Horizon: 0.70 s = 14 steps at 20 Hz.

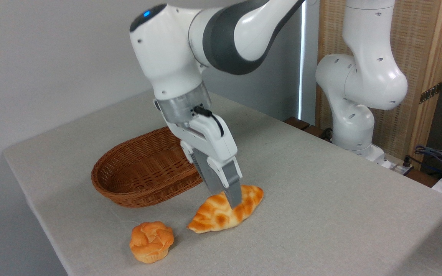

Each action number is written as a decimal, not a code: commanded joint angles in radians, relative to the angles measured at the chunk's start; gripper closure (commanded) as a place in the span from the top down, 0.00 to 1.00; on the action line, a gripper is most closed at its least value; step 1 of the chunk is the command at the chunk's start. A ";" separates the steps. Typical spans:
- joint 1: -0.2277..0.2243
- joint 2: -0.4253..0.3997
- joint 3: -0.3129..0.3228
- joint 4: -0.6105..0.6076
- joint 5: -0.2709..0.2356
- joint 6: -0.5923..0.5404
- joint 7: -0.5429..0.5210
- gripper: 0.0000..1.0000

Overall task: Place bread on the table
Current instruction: 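Open the gripper to release the loaf beside the orange bun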

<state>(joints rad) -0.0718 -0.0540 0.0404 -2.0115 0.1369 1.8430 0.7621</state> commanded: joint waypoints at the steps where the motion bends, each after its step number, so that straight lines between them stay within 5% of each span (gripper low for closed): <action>1: -0.011 -0.017 0.015 0.072 -0.140 -0.016 -0.061 1.00; 4: -0.011 -0.017 0.015 0.132 -0.223 -0.018 -0.078 1.00; 10: -0.006 -0.001 0.015 0.304 -0.261 -0.028 -0.076 1.00; 14: 0.055 0.036 -0.057 0.398 -0.260 -0.159 -0.075 1.00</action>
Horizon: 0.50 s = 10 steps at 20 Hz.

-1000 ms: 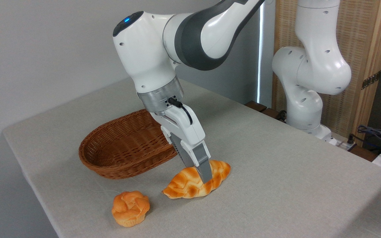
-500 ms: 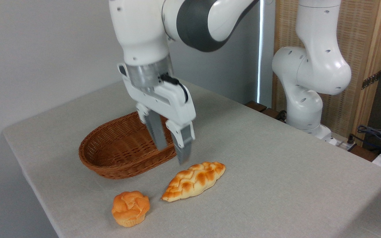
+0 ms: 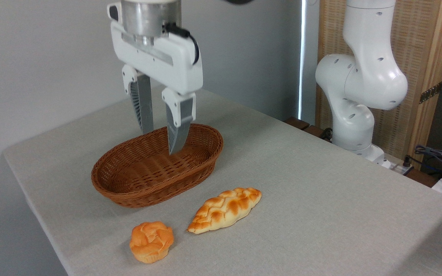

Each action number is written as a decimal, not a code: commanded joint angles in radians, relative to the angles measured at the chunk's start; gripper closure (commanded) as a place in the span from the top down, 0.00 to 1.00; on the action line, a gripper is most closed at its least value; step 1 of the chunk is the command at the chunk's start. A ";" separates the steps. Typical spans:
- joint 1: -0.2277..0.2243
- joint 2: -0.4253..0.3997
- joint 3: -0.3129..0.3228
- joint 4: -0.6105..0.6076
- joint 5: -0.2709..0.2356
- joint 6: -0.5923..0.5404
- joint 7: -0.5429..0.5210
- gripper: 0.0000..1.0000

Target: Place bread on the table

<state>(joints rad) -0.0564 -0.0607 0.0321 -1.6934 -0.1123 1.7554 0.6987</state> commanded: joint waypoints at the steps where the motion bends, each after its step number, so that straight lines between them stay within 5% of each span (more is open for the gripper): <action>1: 0.040 0.042 -0.054 0.080 -0.009 -0.074 -0.014 1.00; 10: 0.041 0.053 -0.041 0.084 -0.006 -0.117 -0.002 1.00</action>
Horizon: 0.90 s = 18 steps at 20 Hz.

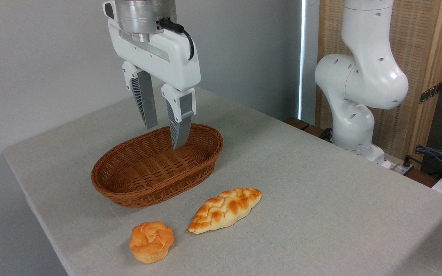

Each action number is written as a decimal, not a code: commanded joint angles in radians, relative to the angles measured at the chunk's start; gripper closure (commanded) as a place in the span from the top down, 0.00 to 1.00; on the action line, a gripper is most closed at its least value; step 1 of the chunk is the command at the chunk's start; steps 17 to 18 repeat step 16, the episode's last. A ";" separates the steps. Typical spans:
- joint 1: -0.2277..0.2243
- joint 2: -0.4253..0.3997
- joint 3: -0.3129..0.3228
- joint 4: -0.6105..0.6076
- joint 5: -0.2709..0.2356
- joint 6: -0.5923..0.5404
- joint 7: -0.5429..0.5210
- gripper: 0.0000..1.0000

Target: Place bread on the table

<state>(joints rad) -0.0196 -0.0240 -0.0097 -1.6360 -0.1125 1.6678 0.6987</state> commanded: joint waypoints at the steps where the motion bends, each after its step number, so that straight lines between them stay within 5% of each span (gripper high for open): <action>1: 0.003 0.016 0.000 0.025 -0.004 -0.029 -0.002 1.00; 5: -0.006 0.019 -0.001 0.027 0.059 -0.062 0.012 1.00; 18: -0.006 0.018 0.000 0.027 0.060 -0.065 0.012 1.00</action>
